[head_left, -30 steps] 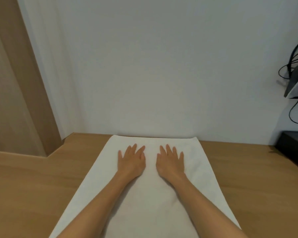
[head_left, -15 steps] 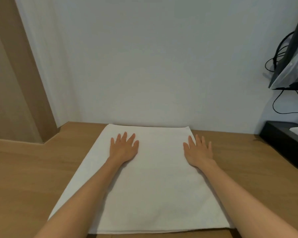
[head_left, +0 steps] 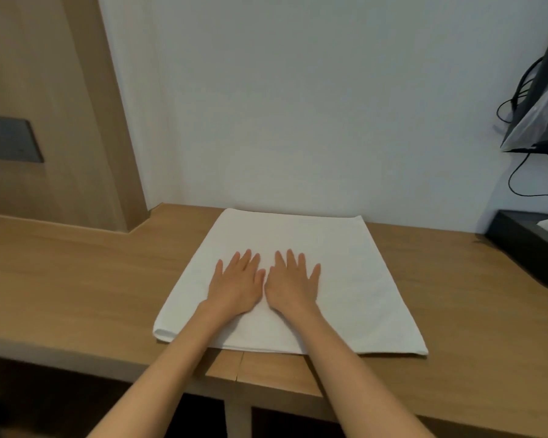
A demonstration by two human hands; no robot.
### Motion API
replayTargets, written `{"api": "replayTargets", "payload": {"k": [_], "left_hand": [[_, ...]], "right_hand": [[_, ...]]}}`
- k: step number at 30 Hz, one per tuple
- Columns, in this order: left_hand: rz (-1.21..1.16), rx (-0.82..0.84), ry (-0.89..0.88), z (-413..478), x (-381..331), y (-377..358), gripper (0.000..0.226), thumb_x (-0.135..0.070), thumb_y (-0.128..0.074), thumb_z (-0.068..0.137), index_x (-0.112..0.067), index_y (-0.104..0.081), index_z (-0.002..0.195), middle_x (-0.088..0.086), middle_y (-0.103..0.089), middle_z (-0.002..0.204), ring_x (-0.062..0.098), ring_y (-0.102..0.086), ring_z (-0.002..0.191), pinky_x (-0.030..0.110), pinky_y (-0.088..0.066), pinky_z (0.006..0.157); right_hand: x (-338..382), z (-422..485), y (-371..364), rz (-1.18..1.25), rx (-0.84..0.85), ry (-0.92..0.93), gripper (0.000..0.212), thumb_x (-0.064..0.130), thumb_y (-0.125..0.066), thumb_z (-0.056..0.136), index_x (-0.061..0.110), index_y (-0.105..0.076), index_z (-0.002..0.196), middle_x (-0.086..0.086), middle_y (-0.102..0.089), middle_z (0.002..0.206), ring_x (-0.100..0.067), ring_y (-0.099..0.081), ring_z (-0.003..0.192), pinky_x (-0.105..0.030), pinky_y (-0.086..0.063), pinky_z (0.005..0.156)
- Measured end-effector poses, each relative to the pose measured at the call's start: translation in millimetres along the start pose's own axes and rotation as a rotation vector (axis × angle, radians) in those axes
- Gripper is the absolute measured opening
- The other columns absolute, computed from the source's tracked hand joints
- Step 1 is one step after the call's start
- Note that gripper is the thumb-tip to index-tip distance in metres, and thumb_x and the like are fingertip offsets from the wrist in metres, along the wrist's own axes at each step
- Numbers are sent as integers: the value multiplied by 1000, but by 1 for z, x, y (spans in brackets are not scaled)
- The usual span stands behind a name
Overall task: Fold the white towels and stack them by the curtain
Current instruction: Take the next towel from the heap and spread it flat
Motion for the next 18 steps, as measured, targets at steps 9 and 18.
{"api": "replayTargets", "payload": {"k": [9, 18], "left_hand": [[25, -48, 35, 15, 17, 12, 57, -58, -13, 97, -38, -8, 151, -4, 1, 161, 17, 2, 148, 40, 3, 119], [64, -31, 25, -37, 59, 19, 59, -58, -11, 97, -35, -9, 152, -4, -1, 161, 17, 0, 148, 39, -1, 118]], "right_hand": [[-87, 4, 22, 5, -36, -70, 59, 56, -9, 98, 33, -4, 153, 0, 4, 161, -22, 5, 148, -42, 6, 118], [-128, -46, 28, -5, -105, -171, 69, 49, -13, 100, 4, -5, 152, -7, -4, 161, -20, -1, 148, -40, 4, 118]]}}
Point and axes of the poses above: each hand's wrist, its own z-axis towards the middle knuckle, its own y-axis out of the back of the hand, x = y × z, the point moved 6 cm from there along z, towards the middle knuckle
